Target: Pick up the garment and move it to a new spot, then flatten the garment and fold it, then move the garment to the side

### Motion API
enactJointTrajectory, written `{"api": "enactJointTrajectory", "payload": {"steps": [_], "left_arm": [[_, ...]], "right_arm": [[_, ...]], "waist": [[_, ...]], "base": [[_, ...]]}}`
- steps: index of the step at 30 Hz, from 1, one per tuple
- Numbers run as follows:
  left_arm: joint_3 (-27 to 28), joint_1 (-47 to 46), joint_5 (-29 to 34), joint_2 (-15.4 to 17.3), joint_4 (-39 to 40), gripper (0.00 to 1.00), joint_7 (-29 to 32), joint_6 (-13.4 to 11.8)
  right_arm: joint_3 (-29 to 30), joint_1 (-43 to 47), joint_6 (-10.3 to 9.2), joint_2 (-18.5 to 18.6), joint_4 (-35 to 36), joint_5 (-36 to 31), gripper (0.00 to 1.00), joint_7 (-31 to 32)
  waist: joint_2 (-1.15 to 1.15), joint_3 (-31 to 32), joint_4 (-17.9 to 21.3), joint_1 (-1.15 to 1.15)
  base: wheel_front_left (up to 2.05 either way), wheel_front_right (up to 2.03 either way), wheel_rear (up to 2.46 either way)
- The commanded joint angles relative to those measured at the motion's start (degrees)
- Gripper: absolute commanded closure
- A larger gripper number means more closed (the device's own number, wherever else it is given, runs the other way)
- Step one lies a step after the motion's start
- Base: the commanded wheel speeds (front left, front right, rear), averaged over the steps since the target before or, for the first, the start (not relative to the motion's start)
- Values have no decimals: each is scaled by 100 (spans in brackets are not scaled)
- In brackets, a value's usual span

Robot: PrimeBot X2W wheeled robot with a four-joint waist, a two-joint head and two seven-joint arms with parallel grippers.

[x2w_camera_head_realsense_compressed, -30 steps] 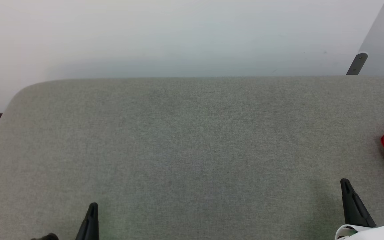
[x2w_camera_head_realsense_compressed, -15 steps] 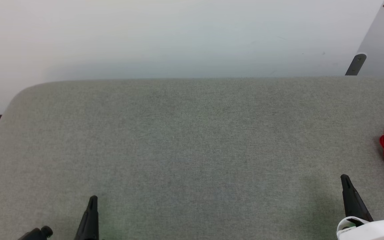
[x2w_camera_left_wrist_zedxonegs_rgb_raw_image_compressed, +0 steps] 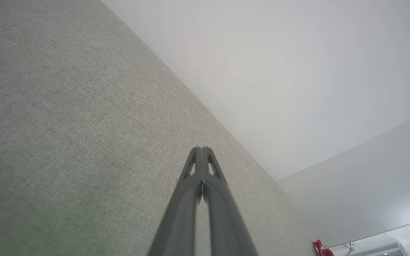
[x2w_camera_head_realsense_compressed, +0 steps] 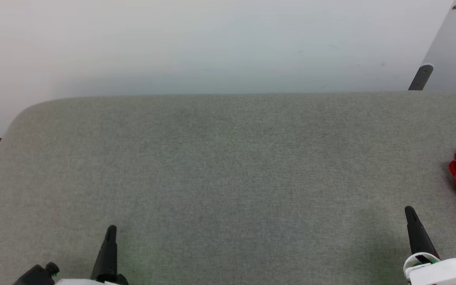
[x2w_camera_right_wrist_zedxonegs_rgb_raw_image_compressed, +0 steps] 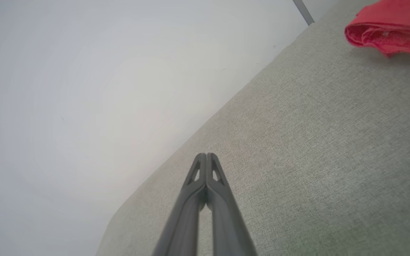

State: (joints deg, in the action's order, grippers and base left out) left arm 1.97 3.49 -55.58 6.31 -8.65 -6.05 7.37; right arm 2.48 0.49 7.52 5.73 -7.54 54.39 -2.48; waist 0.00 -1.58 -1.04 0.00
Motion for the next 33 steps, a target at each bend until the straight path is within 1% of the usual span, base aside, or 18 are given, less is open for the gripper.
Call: {"api": "enactJointTrajectory", "payload": {"steps": [1, 12, 33], "left_arm": [[29, -118, -183, 20, 24, 100, 36, 9], [66, -280, -863, -16, -71, 100, 225, 11], [139, -527, -1914, -84, -233, 100, 543, 14]], "right_arm": [[29, -167, -2, 3, 28, 198, 100, 33], [72, -265, -2, -30, -93, 886, 100, 171], [158, -413, -2, -94, -284, 1952, 100, 400]], "waist": [[0, 3, 2, 0], [0, 21, 16, 0], [0, 56, 41, 0]], "base": [[0, 0, 0], [0, 0, 0], [0, 0, 0]]}}
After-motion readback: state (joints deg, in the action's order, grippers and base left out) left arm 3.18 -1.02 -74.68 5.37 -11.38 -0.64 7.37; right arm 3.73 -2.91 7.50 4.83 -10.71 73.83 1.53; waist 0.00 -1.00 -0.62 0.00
